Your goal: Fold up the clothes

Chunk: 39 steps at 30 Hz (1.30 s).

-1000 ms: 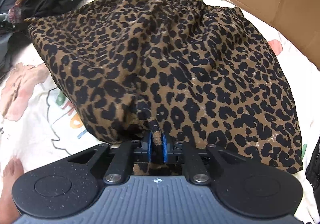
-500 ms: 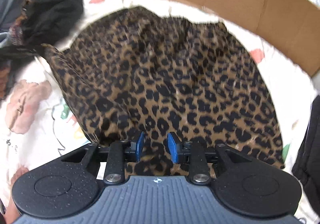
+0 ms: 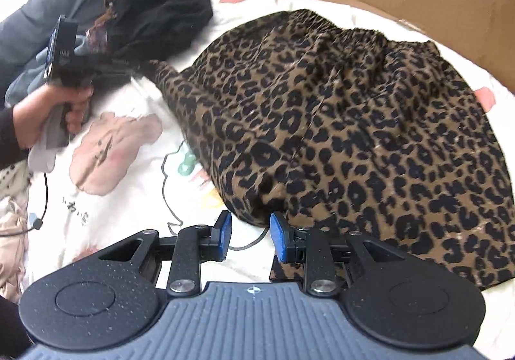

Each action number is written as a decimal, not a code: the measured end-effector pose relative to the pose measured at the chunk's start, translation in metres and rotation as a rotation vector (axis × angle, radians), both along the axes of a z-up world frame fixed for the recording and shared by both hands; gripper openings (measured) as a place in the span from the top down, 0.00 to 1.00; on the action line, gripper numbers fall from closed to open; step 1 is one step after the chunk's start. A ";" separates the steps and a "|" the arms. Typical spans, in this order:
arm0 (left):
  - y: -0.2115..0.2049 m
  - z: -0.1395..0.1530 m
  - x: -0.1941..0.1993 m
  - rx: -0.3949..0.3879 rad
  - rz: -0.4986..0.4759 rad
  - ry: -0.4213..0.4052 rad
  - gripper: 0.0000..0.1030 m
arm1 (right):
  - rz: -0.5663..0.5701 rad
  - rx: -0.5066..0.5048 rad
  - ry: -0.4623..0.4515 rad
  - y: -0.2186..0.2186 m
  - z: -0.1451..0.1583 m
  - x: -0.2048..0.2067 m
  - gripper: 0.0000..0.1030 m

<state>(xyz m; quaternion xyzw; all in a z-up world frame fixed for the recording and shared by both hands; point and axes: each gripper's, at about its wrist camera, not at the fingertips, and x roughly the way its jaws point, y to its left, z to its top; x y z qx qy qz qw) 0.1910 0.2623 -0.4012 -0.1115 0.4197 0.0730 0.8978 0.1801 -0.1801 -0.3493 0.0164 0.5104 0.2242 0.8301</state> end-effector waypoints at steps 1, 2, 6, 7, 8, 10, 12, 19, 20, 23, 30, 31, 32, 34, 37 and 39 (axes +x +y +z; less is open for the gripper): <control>0.000 0.000 0.000 0.000 -0.001 0.000 0.97 | 0.005 -0.001 0.000 0.002 -0.005 0.001 0.68; 0.000 0.000 0.000 0.001 -0.002 0.001 0.97 | 0.010 -0.003 0.000 0.004 -0.009 0.001 0.68; 0.001 0.000 0.001 0.000 -0.007 -0.001 0.97 | 0.032 -0.021 -0.008 0.011 -0.026 0.003 0.68; 0.001 -0.001 0.001 -0.001 -0.007 0.000 0.97 | 0.037 -0.032 -0.012 0.012 -0.030 0.004 0.68; 0.001 -0.001 0.001 -0.002 -0.007 0.000 0.97 | 0.038 -0.040 -0.017 0.012 -0.034 0.006 0.68; 0.001 -0.002 0.000 -0.003 -0.006 0.001 0.97 | 0.043 -0.054 -0.038 0.013 -0.038 0.008 0.68; 0.001 -0.003 0.000 -0.004 -0.006 0.002 0.97 | 0.051 -0.078 -0.064 0.015 -0.042 0.010 0.68; 0.002 -0.004 0.000 -0.010 -0.005 0.006 0.97 | 0.077 -0.094 -0.088 0.016 -0.056 0.024 0.68; 0.003 -0.004 0.001 -0.011 -0.006 0.007 0.97 | 0.081 -0.095 -0.090 0.017 -0.058 0.026 0.68; 0.003 -0.005 0.000 -0.013 -0.005 0.009 0.97 | 0.093 -0.097 -0.096 0.019 -0.065 0.034 0.67; 0.007 -0.006 -0.004 -0.035 0.011 0.017 0.97 | 0.068 -0.044 -0.069 0.014 -0.077 0.044 0.69; 0.007 -0.005 -0.006 -0.041 0.016 0.017 0.97 | 0.055 -0.032 -0.063 0.012 -0.076 0.045 0.80; 0.007 -0.001 -0.008 -0.045 0.017 0.014 0.97 | 0.042 -0.020 -0.058 0.010 -0.075 0.045 0.85; 0.007 0.007 -0.013 -0.049 0.012 0.003 0.97 | 0.014 0.005 -0.047 0.005 -0.070 0.044 0.92; 0.010 0.021 -0.021 -0.065 0.012 -0.014 0.97 | -0.009 0.054 -0.032 -0.003 -0.060 0.039 0.94; 0.010 0.031 -0.026 -0.072 0.012 -0.029 0.97 | -0.021 0.089 -0.018 -0.006 -0.052 0.035 0.94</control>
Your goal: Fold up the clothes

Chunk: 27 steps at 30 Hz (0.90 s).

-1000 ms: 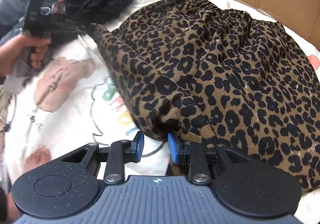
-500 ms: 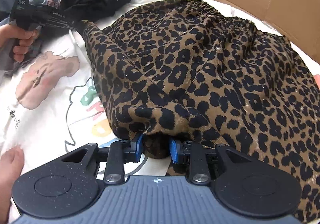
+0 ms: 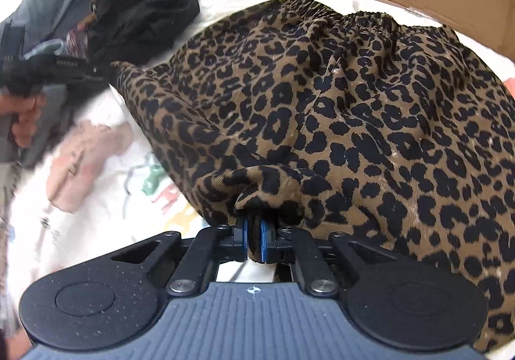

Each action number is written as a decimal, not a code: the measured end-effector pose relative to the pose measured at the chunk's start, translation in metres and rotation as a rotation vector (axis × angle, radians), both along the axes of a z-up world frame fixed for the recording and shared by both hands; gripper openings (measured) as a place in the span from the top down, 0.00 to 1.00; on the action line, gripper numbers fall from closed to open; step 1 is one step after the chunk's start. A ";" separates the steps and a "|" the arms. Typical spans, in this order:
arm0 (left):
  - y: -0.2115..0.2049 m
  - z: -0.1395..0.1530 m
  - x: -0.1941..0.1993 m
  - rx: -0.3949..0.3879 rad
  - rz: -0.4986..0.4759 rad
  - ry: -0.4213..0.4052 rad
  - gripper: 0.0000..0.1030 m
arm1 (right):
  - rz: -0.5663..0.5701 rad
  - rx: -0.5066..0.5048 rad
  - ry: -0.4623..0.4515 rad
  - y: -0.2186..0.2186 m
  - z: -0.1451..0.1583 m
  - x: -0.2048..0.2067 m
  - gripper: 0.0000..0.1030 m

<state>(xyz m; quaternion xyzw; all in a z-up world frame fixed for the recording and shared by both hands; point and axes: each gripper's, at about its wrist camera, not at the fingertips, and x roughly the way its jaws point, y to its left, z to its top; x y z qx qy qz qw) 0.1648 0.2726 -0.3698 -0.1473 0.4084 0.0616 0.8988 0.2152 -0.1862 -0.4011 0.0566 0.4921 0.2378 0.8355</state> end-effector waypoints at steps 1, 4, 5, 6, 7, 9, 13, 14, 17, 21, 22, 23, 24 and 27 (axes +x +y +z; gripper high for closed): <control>0.000 0.004 -0.002 0.000 -0.002 -0.005 0.97 | -0.002 0.017 0.006 -0.001 0.004 -0.002 0.94; -0.001 0.017 -0.008 0.002 -0.012 -0.017 0.97 | 0.005 0.073 0.036 0.001 0.014 -0.010 0.94; 0.000 0.020 -0.009 0.000 -0.014 -0.018 0.97 | 0.009 0.092 0.047 0.002 0.017 -0.013 0.94; 0.001 0.022 -0.009 -0.002 -0.015 -0.016 0.97 | 0.014 0.111 0.058 0.002 0.021 -0.016 0.94; 0.002 0.025 -0.009 -0.005 -0.015 -0.015 0.97 | 0.016 0.137 0.079 0.003 0.022 -0.019 0.94; 0.004 0.028 -0.008 -0.007 -0.016 -0.011 0.97 | 0.017 0.177 0.118 0.005 0.023 -0.025 0.94; 0.008 0.025 -0.005 0.001 -0.011 0.007 0.97 | -0.001 0.229 0.175 0.005 0.021 -0.032 0.95; 0.010 0.022 -0.004 0.001 -0.009 0.014 0.97 | -0.008 0.236 0.187 0.005 0.021 -0.032 0.95; 0.015 0.011 -0.002 -0.005 0.002 0.042 0.97 | -0.013 0.225 0.214 0.007 0.014 -0.032 0.95; 0.018 -0.012 0.002 -0.004 0.010 0.094 0.97 | -0.030 0.182 0.251 0.006 0.007 -0.031 0.93; 0.019 -0.017 0.003 -0.003 0.011 0.107 0.97 | -0.037 0.169 0.259 0.006 0.006 -0.030 0.91; 0.019 -0.020 0.003 -0.003 0.012 0.112 0.97 | -0.045 0.157 0.267 0.006 0.005 -0.029 0.91; 0.020 -0.022 0.003 -0.002 0.013 0.114 0.97 | -0.053 0.157 0.268 0.005 0.004 -0.029 0.85; 0.021 -0.029 0.002 -0.001 0.017 0.120 0.97 | -0.080 0.182 0.259 0.001 0.006 -0.030 0.57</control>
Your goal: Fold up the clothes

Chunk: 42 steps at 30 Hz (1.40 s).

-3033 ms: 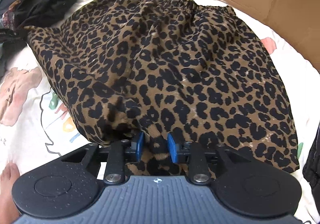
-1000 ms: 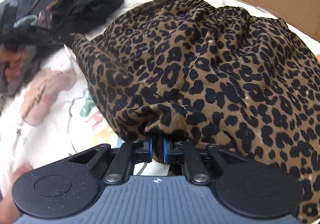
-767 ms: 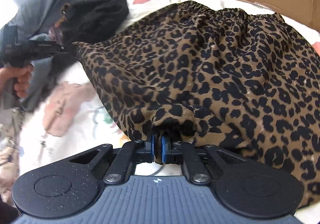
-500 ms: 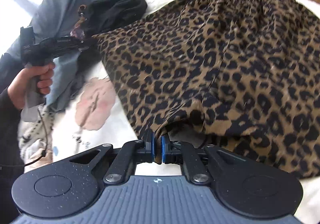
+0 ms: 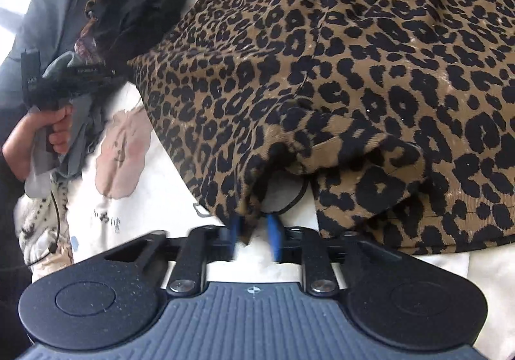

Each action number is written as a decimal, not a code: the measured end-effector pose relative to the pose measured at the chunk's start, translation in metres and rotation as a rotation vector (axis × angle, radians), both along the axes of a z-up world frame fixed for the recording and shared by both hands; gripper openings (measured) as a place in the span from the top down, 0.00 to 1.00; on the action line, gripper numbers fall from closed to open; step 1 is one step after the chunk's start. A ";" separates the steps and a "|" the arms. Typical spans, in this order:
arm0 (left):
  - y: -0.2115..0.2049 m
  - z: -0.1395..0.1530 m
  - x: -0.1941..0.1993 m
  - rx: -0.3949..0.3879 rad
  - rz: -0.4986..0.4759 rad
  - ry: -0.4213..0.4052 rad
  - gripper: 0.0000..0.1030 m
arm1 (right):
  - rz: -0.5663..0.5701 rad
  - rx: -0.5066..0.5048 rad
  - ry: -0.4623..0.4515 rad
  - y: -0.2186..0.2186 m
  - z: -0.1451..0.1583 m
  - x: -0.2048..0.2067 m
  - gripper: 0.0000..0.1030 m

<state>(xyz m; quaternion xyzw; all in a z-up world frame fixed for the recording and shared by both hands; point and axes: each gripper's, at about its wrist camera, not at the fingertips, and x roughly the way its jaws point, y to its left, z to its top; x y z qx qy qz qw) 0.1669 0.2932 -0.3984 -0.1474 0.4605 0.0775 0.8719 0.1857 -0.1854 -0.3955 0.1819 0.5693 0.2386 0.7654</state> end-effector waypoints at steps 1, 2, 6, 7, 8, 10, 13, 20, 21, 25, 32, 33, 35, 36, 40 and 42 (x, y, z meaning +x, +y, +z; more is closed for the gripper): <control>0.000 -0.002 0.000 -0.001 0.001 0.003 0.97 | -0.008 0.013 -0.001 -0.001 0.001 0.001 0.56; 0.000 -0.003 0.001 -0.001 0.001 0.007 0.97 | -0.015 0.027 -0.001 -0.003 0.001 0.001 0.56; 0.000 -0.009 0.002 -0.006 0.009 0.016 0.97 | -0.074 0.083 0.031 -0.010 -0.007 0.009 0.56; 0.001 -0.010 0.002 -0.010 0.013 0.018 0.97 | -0.102 0.102 0.049 -0.012 -0.011 0.011 0.56; 0.001 -0.011 0.001 -0.015 0.018 0.019 0.97 | -0.131 0.121 0.067 -0.015 -0.016 0.014 0.56; 0.002 -0.011 0.000 -0.020 0.024 0.018 0.97 | -0.191 0.161 0.116 -0.014 -0.029 0.017 0.57; 0.003 -0.006 -0.004 -0.011 0.021 0.005 0.97 | -0.228 0.184 0.153 -0.014 -0.039 0.021 0.89; 0.009 0.004 -0.004 0.009 0.046 -0.008 0.97 | -0.187 0.192 0.160 -0.006 -0.039 0.019 0.98; 0.010 0.005 -0.003 0.013 0.049 -0.007 0.97 | -0.182 0.193 0.164 -0.003 -0.040 0.018 0.98; 0.010 0.006 -0.002 0.016 0.057 -0.003 0.97 | -0.158 0.188 0.178 0.005 -0.043 0.013 0.98; 0.012 0.023 -0.001 0.020 0.040 -0.003 0.97 | -0.153 0.209 0.169 -0.001 -0.032 0.010 0.99; 0.012 0.026 0.000 0.026 0.036 -0.006 0.97 | -0.158 0.220 0.167 -0.002 -0.030 0.009 0.99; 0.012 0.029 0.002 0.040 0.036 -0.011 0.97 | -0.164 0.239 0.162 -0.004 -0.028 0.009 0.99; 0.012 0.030 0.003 0.046 0.042 -0.013 0.97 | -0.165 0.245 0.159 -0.006 -0.028 0.009 0.99; 0.010 0.014 0.008 0.053 0.076 0.015 0.97 | -0.169 0.244 0.160 -0.008 -0.032 0.010 0.99; 0.010 0.000 0.011 0.068 0.084 0.043 0.97 | -0.168 0.230 0.172 -0.003 -0.040 0.011 0.99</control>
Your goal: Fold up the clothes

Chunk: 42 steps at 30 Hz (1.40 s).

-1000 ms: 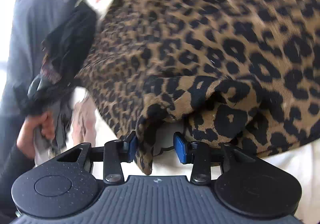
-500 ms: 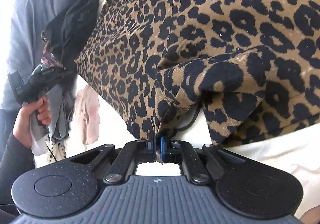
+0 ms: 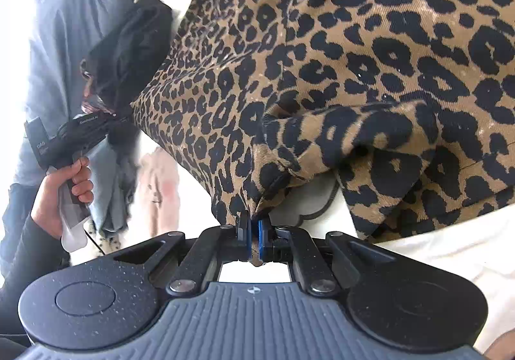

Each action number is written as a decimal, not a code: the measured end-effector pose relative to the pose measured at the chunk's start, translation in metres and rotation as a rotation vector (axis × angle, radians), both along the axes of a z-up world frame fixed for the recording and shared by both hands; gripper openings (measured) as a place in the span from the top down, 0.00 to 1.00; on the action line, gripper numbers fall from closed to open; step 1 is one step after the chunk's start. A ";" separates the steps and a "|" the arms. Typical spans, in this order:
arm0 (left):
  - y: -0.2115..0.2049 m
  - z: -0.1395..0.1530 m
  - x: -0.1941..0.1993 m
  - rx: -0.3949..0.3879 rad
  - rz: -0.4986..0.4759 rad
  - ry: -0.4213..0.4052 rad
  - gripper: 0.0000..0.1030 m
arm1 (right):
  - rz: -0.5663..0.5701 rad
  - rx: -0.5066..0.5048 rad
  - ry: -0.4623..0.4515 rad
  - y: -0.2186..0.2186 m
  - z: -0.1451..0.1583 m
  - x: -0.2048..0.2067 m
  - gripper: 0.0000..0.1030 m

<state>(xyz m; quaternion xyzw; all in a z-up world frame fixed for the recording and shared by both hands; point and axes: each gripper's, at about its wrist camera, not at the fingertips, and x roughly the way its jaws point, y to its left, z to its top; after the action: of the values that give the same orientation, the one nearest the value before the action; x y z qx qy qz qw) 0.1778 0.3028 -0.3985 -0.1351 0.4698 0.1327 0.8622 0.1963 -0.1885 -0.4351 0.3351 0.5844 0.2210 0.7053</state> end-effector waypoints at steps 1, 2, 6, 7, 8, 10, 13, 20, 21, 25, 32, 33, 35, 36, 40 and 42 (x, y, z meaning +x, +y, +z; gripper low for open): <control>0.000 -0.007 0.001 0.005 0.003 0.017 0.97 | -0.001 -0.009 0.010 0.003 -0.005 0.001 0.99; -0.001 -0.015 0.003 0.013 0.006 0.037 0.97 | -0.002 -0.023 0.016 0.005 -0.009 0.000 0.99; -0.001 -0.024 0.007 0.027 0.020 0.069 0.89 | 0.024 -0.070 0.005 0.013 -0.005 0.001 0.95; -0.002 -0.022 0.007 0.026 0.023 0.064 0.88 | 0.033 -0.080 -0.001 0.014 -0.002 0.001 0.91; -0.004 -0.019 0.008 0.035 0.016 0.060 0.87 | 0.038 -0.081 -0.006 0.014 0.001 0.001 0.89; -0.009 -0.012 0.008 0.056 -0.009 0.053 0.83 | 0.049 -0.079 -0.017 0.011 0.008 -0.001 0.74; -0.014 -0.001 0.005 0.049 -0.020 0.036 0.68 | 0.067 -0.071 -0.033 0.007 0.016 -0.003 0.70; -0.040 0.019 0.001 -0.025 -0.005 -0.014 0.55 | 0.134 -0.084 -0.120 -0.002 0.052 -0.010 0.62; -0.045 0.021 0.002 -0.038 -0.005 -0.020 0.54 | 0.135 -0.090 -0.135 -0.005 0.057 -0.011 0.58; -0.069 0.032 0.005 -0.061 -0.026 -0.030 0.50 | 0.121 -0.100 -0.187 -0.021 0.074 -0.015 0.57; -0.122 0.042 0.011 -0.126 -0.133 -0.029 0.50 | 0.044 -0.100 -0.236 -0.063 0.090 -0.027 0.57; -0.130 0.043 0.012 -0.136 -0.149 -0.028 0.50 | 0.029 -0.106 -0.242 -0.069 0.091 -0.028 0.57; -0.147 0.044 0.016 -0.149 -0.184 -0.026 0.50 | -0.006 -0.116 -0.245 -0.083 0.091 -0.030 0.57; -0.155 0.045 0.017 -0.155 -0.202 -0.024 0.50 | -0.024 -0.121 -0.247 -0.090 0.091 -0.031 0.57; -0.183 0.046 0.021 -0.188 -0.276 -0.011 0.50 | -0.078 -0.138 -0.245 -0.108 0.087 -0.031 0.57; -0.194 0.046 0.022 -0.205 -0.293 -0.011 0.50 | -0.080 -0.143 -0.245 -0.109 0.083 -0.028 0.57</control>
<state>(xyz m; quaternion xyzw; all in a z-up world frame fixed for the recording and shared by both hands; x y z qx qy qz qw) 0.1997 0.1089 -0.3522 -0.1530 0.4910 -0.0437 0.8565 0.1685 -0.2977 -0.3522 0.2775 0.4942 0.1899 0.8017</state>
